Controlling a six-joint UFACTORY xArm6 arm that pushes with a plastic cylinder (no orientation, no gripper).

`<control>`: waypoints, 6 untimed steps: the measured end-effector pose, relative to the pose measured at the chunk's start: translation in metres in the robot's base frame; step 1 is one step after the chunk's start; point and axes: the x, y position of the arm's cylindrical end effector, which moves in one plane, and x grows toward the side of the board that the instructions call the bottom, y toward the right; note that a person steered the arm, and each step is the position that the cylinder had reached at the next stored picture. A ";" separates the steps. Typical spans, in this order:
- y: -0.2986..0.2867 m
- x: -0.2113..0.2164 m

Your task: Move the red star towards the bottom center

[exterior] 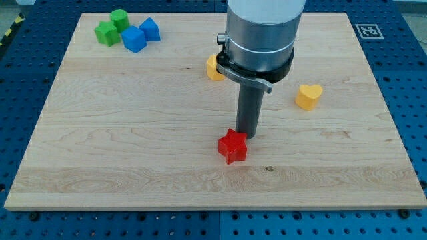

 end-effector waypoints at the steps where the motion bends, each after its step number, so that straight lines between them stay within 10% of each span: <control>1: -0.002 0.004; 4: -0.062 0.015; 6: -0.062 -0.072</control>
